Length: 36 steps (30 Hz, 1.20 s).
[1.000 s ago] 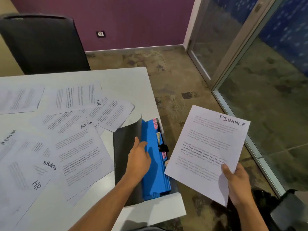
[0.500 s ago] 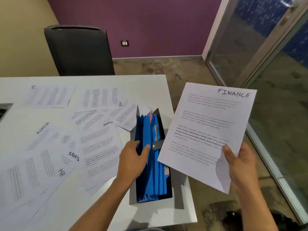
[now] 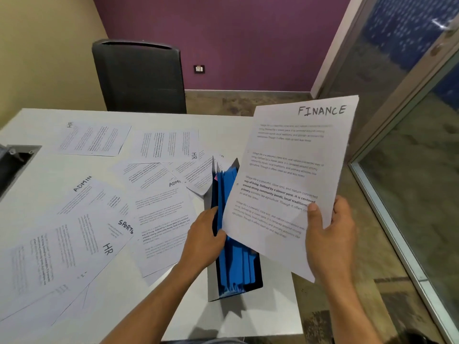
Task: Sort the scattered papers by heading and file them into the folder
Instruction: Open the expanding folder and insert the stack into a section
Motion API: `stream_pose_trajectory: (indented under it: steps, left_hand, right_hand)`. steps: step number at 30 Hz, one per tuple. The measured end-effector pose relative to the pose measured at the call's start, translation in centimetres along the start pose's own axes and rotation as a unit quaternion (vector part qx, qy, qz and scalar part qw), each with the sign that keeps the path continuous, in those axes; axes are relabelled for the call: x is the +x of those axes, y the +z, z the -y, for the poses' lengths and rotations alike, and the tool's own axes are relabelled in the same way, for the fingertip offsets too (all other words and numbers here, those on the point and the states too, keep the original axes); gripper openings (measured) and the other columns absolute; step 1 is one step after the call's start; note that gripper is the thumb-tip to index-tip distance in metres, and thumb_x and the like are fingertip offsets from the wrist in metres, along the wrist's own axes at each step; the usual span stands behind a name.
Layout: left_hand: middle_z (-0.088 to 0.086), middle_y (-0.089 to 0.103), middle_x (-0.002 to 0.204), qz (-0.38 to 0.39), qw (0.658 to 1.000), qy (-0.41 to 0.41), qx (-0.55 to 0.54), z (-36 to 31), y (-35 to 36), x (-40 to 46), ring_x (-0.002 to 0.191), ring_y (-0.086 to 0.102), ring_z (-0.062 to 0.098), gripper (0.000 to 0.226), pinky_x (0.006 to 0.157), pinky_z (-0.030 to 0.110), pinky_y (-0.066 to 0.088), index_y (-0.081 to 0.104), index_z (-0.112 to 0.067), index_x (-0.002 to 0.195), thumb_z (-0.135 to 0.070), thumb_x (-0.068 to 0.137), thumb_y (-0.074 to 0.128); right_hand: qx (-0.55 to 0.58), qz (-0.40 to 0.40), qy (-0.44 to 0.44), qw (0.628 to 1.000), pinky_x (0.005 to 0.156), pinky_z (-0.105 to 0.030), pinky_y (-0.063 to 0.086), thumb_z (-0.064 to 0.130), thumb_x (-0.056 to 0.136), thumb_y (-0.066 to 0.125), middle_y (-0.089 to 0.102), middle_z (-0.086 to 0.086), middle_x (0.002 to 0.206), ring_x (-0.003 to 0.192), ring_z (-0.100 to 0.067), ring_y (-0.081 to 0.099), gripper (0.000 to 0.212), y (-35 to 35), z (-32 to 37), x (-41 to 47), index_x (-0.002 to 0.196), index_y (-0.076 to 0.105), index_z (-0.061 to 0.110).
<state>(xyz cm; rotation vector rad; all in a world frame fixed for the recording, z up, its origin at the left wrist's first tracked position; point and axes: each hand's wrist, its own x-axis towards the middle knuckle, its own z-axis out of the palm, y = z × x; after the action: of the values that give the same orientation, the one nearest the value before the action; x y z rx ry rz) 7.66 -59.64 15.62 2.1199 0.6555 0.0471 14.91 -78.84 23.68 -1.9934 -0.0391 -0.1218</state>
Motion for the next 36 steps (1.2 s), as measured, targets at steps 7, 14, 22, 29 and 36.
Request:
stream_pose_trajectory:
  steps: [7,14,22,29,36]
  left_hand:
    - [-0.009,0.053,0.125,0.002,0.999,0.035,-0.007,-0.1,0.1,-0.1,0.099,0.045,0.000,0.047,0.073,-0.002,0.032,0.048,-0.017,0.138,-0.006,0.093,0.054]
    - [-0.014,0.052,0.118,-0.009,0.999,0.045,-0.013,0.0,0.1,0.0,0.093,0.049,-0.001,0.042,0.059,-0.003,0.034,0.049,-0.019,0.134,-0.010,0.094,0.055]
    - [-0.002,0.056,0.127,-0.007,0.999,0.048,-0.016,0.8,-0.2,0.0,0.094,0.048,0.001,0.043,0.063,-0.004,0.037,0.048,-0.014,0.137,-0.009,0.095,0.054]
    - [-0.009,0.056,0.121,-0.016,0.998,0.062,-0.020,0.9,-0.2,0.0,0.097,0.050,0.002,0.043,0.089,0.018,0.045,0.050,-0.018,0.136,-0.011,0.094,0.054]
    - [-0.018,0.055,0.114,-0.029,0.995,0.095,-0.022,1.4,-0.2,0.3,0.096,0.053,-0.004,0.041,0.081,0.005,0.043,0.053,-0.025,0.131,-0.008,0.093,0.056]
  right_hand:
    - [-0.140,0.028,-0.120,0.983,0.059,-0.039,0.061,0.020,0.102,0.048,0.070,-0.003,0.111,0.081,-0.018,0.069,0.026,2.6,1.5,-2.2,0.128,0.049,0.020]
    - [-0.219,0.146,-0.128,0.956,0.058,-0.044,0.060,0.022,0.103,0.041,0.068,-0.012,0.105,0.078,-0.026,0.068,0.039,5.3,1.8,-2.7,0.141,0.035,0.022]
    - [-0.238,0.250,-0.109,0.932,0.056,-0.032,0.057,0.025,0.102,0.041,0.061,-0.003,0.109,0.076,-0.015,0.062,0.049,6.0,2.5,-2.6,0.148,0.024,0.025]
    - [-0.314,0.299,-0.090,0.897,0.076,-0.032,0.048,0.008,0.100,0.037,0.059,-0.015,0.123,0.100,-0.027,0.061,0.061,8.5,3.0,-2.1,0.155,0.012,0.019]
    - [-0.320,0.335,-0.048,0.885,0.084,-0.033,0.051,0.015,0.104,0.036,0.058,-0.014,0.125,0.103,-0.024,0.060,0.065,12.1,0.4,-3.8,0.157,0.001,0.020]
